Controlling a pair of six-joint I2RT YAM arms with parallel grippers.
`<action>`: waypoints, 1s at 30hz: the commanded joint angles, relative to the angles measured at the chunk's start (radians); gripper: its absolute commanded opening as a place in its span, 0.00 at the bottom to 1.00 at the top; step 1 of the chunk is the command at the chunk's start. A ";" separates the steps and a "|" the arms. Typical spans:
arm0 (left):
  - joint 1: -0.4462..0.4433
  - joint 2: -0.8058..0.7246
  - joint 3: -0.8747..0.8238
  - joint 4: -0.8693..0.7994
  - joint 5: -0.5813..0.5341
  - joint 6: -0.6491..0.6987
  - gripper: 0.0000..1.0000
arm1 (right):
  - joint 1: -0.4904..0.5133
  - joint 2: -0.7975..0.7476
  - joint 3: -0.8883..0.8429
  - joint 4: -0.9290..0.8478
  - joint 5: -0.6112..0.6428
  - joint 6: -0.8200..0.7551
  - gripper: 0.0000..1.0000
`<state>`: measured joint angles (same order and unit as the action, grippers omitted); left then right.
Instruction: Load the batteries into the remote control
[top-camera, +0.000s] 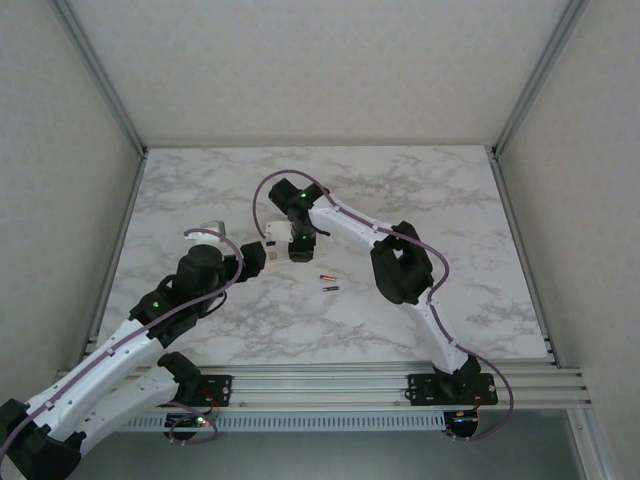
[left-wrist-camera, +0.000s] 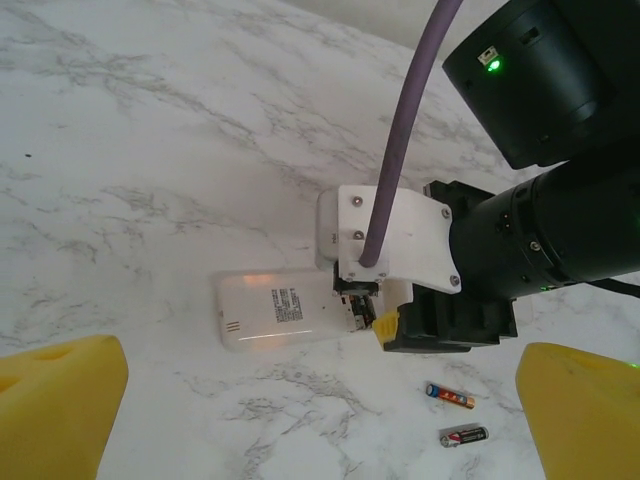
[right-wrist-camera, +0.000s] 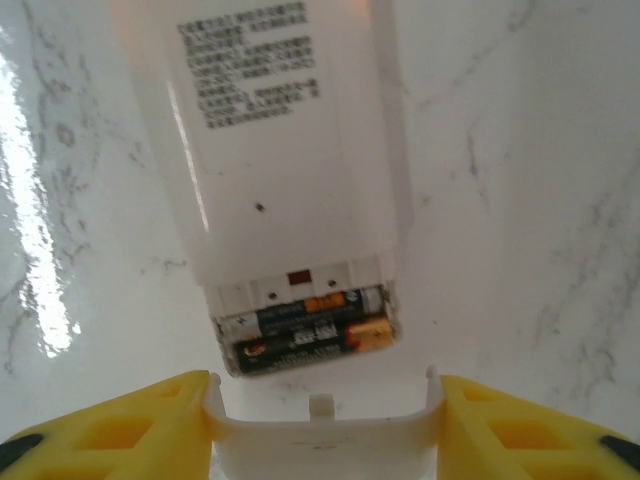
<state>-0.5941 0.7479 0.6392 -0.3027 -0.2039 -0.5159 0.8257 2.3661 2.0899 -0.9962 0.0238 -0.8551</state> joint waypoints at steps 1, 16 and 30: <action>0.002 -0.011 -0.013 -0.023 -0.031 -0.004 1.00 | 0.013 0.036 0.039 -0.058 -0.048 -0.036 0.54; 0.014 0.004 -0.034 0.000 -0.032 -0.072 1.00 | -0.003 -0.129 -0.086 0.158 -0.134 0.162 0.70; 0.249 0.435 0.111 -0.021 0.274 -0.004 0.96 | -0.164 -0.611 -0.868 0.772 -0.202 1.507 0.64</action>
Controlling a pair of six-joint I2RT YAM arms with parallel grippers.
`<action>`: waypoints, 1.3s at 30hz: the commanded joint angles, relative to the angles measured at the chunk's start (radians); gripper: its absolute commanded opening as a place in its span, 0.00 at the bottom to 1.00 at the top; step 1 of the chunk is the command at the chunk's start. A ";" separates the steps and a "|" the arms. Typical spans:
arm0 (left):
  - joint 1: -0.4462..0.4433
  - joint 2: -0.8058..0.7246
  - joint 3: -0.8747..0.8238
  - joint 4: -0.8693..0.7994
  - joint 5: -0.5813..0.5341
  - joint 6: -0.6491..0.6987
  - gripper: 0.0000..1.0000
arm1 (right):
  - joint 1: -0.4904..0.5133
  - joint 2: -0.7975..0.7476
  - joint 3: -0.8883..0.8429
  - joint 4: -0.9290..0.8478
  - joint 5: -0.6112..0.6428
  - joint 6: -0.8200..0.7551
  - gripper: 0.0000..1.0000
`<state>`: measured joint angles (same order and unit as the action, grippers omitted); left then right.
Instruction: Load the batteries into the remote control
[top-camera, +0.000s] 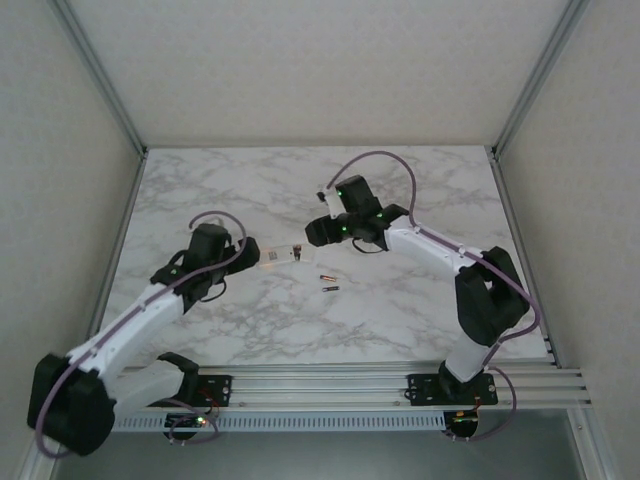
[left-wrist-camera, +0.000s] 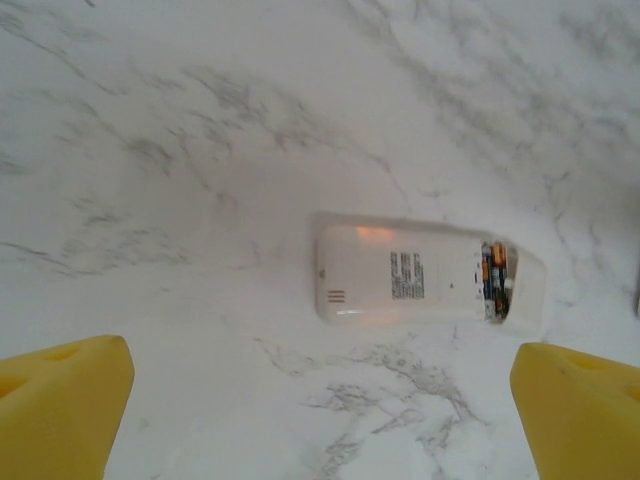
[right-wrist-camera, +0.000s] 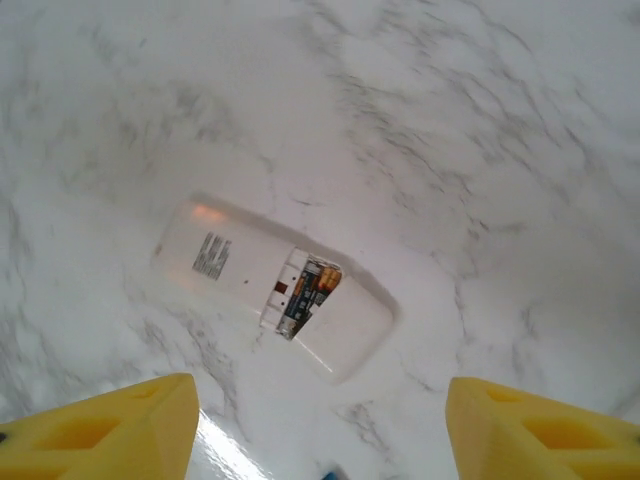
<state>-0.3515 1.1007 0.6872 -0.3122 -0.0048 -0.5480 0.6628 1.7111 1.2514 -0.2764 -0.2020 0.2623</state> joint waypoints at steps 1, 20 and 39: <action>0.009 0.126 0.078 -0.013 0.073 0.026 0.95 | 0.001 0.071 -0.011 0.026 0.013 0.418 0.63; 0.009 0.517 0.183 0.080 0.222 0.074 0.69 | 0.046 0.310 0.110 -0.014 -0.005 0.405 0.48; 0.009 0.641 0.227 0.049 0.125 0.132 0.58 | 0.053 0.370 0.162 -0.028 -0.026 0.349 0.39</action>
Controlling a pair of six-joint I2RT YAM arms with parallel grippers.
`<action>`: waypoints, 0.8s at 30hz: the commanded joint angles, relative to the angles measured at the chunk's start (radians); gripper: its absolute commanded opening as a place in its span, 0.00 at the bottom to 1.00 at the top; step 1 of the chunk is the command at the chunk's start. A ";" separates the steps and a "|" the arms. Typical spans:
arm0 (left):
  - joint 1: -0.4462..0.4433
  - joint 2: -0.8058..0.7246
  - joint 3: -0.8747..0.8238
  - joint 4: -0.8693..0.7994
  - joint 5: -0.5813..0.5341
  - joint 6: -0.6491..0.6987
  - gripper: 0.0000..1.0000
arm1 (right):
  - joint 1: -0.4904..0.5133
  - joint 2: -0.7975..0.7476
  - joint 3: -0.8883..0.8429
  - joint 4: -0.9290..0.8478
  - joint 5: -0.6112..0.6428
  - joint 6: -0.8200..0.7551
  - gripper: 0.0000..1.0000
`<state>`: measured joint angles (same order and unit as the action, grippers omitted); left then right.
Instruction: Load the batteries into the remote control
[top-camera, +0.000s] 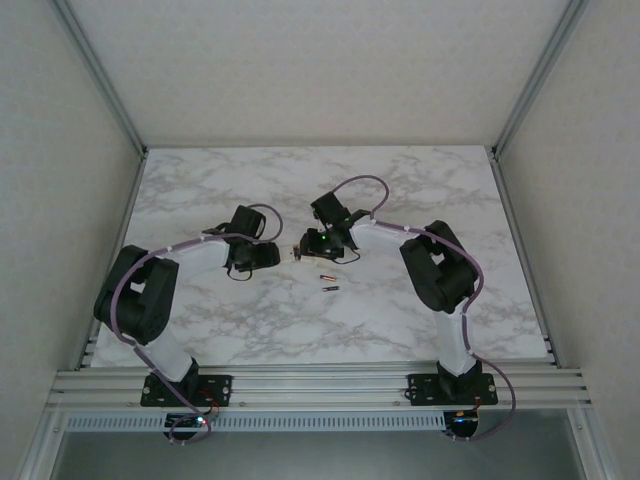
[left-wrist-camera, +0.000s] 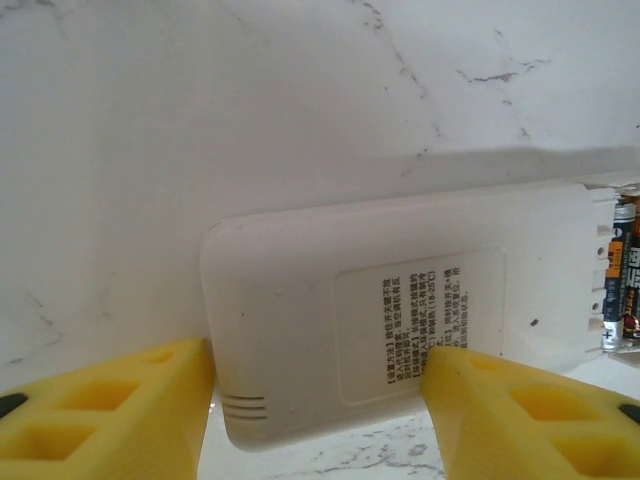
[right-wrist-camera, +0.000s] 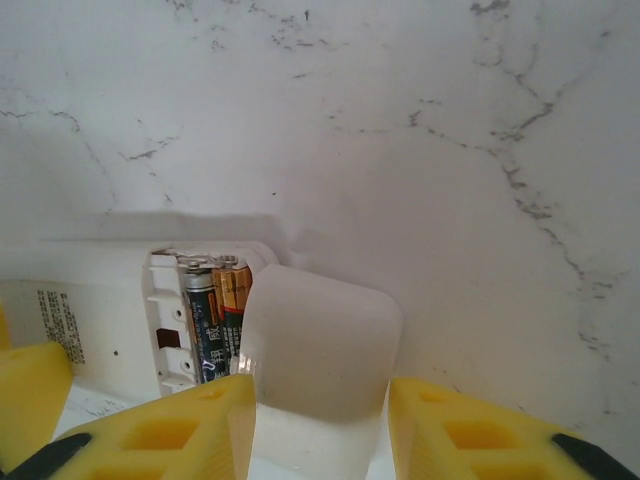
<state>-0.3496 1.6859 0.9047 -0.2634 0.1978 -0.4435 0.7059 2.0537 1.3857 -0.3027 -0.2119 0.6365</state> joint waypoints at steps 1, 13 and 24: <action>0.007 0.057 0.012 0.001 -0.080 0.030 0.58 | 0.010 0.029 0.029 0.005 -0.020 -0.030 0.39; 0.007 0.054 0.010 0.006 -0.087 0.034 0.57 | 0.010 0.048 0.058 0.030 -0.040 -0.078 0.37; 0.006 0.055 0.011 0.022 -0.079 0.033 0.56 | 0.035 0.062 0.074 0.041 -0.041 -0.208 0.37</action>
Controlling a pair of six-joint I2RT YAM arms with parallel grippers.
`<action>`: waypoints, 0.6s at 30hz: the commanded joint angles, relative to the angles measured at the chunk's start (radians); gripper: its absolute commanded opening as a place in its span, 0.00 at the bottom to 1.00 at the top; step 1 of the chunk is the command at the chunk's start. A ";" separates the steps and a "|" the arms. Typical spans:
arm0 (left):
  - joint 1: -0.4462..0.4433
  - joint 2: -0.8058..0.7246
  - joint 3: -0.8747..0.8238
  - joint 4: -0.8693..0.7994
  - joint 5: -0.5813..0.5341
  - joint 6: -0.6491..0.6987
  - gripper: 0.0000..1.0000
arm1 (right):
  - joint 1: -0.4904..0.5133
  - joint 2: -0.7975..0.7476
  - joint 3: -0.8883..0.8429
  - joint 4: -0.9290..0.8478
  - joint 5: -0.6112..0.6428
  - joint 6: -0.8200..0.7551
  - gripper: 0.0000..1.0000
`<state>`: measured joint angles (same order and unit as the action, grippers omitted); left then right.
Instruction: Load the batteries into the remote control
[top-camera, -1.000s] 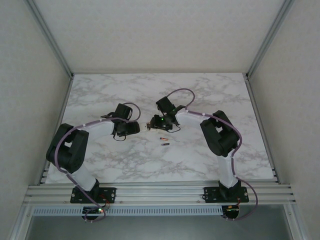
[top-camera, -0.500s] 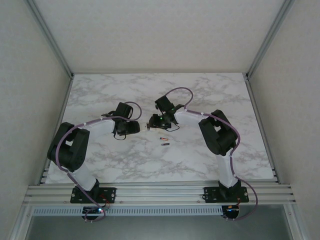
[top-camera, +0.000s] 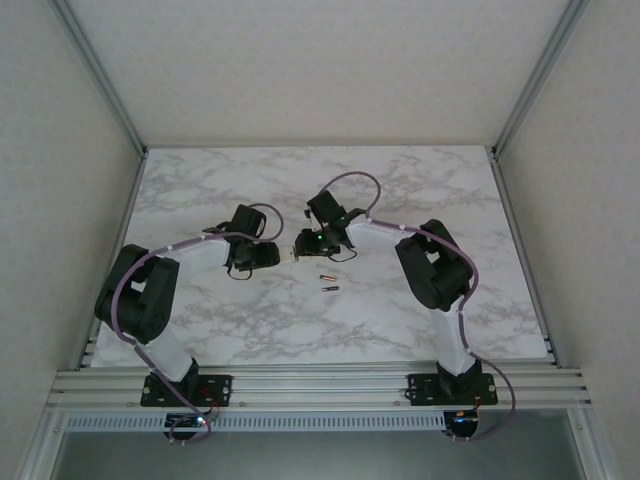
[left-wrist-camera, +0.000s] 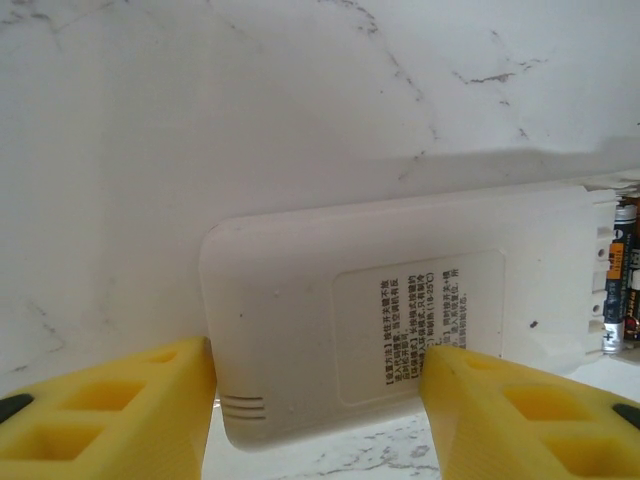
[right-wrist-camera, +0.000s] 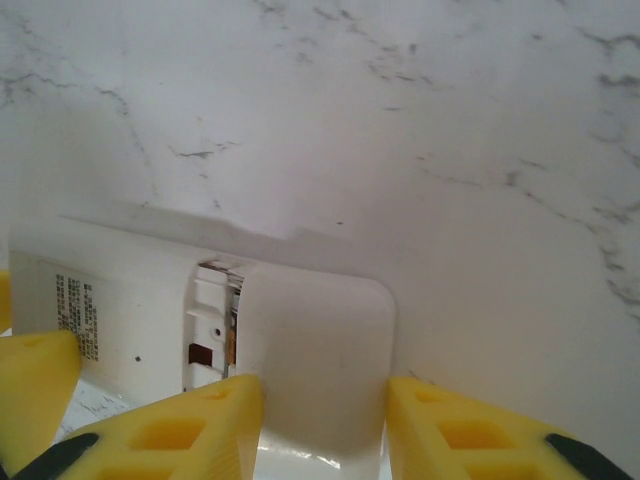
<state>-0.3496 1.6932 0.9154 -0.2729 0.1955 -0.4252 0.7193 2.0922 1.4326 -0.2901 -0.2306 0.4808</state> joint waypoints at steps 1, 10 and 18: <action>0.008 0.048 0.001 0.031 -0.077 0.014 0.56 | 0.021 0.027 0.034 0.033 -0.023 -0.058 0.37; 0.008 0.039 -0.003 0.028 -0.084 0.014 0.55 | 0.023 0.061 0.088 -0.048 -0.031 0.004 0.35; 0.006 0.043 0.005 0.036 -0.068 0.010 0.55 | 0.056 0.062 0.071 -0.079 0.013 0.024 0.35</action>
<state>-0.3496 1.6932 0.9161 -0.2729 0.1951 -0.4252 0.7410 2.1326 1.5009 -0.3294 -0.2153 0.4919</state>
